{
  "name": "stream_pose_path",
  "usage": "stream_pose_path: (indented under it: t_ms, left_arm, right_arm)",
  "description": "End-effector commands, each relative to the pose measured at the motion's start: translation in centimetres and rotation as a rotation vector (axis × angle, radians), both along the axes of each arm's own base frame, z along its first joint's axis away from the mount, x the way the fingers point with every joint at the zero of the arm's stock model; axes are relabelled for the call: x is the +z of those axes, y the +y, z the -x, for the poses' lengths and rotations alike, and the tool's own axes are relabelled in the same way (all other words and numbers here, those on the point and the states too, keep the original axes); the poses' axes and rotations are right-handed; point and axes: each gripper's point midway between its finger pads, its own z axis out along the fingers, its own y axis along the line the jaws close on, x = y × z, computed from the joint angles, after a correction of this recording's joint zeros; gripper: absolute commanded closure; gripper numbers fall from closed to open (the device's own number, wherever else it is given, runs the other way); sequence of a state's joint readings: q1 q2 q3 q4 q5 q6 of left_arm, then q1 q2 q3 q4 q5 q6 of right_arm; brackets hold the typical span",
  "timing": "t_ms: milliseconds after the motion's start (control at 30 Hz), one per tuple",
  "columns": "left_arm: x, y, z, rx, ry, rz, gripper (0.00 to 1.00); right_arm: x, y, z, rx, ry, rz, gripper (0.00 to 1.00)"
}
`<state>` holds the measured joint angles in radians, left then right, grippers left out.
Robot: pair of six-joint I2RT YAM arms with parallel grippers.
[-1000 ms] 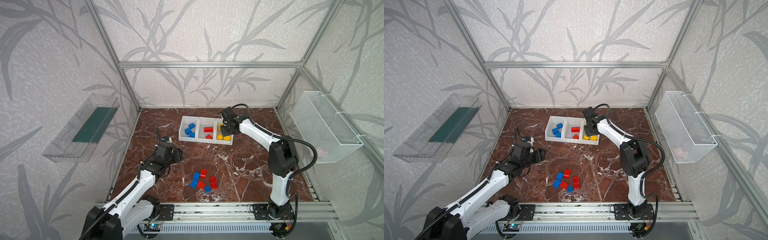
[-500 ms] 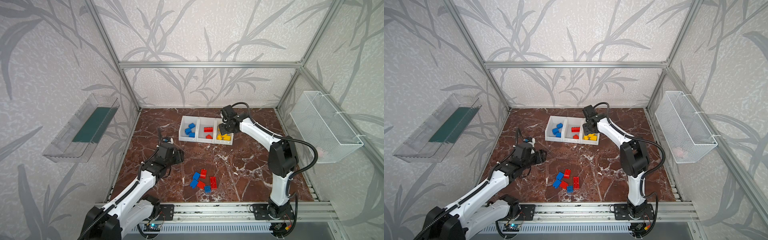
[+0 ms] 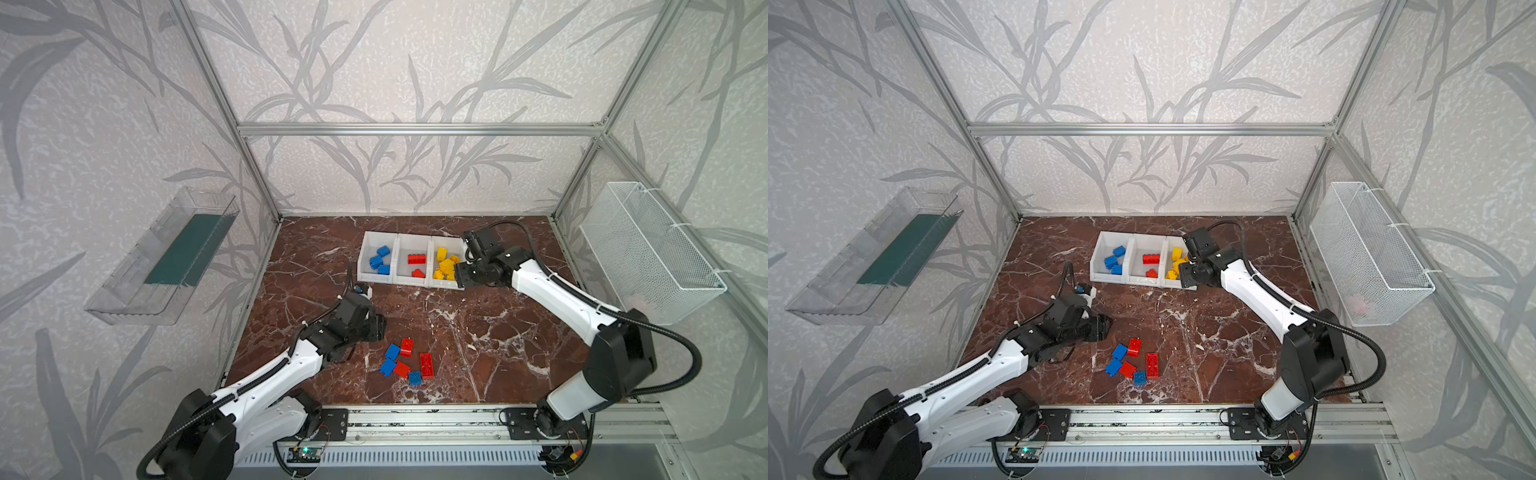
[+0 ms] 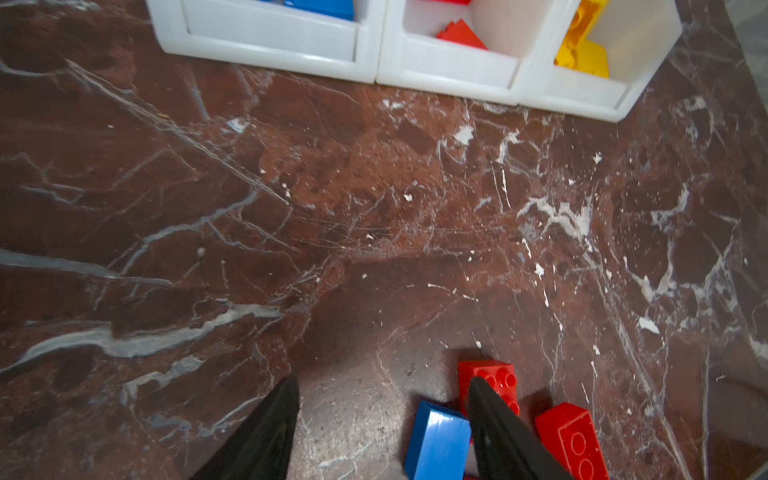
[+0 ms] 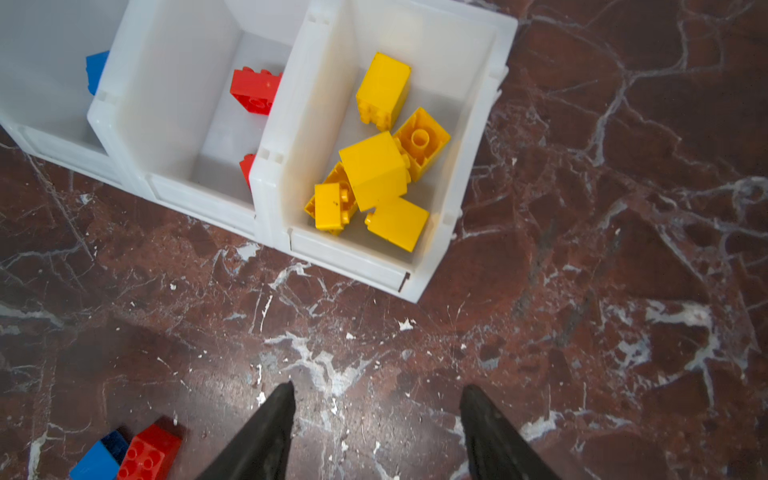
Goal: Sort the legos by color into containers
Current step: 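Withdraw the right arm while the left gripper reaches to the pile, then grasp a small red brick in the pile with the left gripper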
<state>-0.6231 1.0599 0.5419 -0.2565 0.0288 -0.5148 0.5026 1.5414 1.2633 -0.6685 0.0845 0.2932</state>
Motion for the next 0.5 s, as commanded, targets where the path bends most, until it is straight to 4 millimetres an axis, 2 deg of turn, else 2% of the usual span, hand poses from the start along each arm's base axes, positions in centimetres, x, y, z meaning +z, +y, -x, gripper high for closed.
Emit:
stream_pose_path:
  t_ms: [0, 167, 333, 467]
  left_arm:
    - [0.4, -1.5, 0.1, -0.059, 0.003, -0.021, 0.33]
    - [-0.3, -4.4, 0.7, -0.164, 0.039, -0.034, 0.33]
    - [-1.2, -7.1, 1.3, -0.258, 0.095, -0.071, 0.33]
    - [-2.3, -7.9, 2.0, -0.292, 0.151, -0.134, 0.33]
  right_arm:
    - [-0.3, -1.0, 2.2, -0.044, 0.01, -0.027, 0.36]
    - [-1.4, -3.2, 5.5, -0.097, 0.028, -0.027, 0.35]
    - [-2.4, -4.7, 7.8, -0.163, 0.028, -0.055, 0.35]
    - [-3.0, -5.5, 9.0, -0.189, 0.034, -0.06, 0.35]
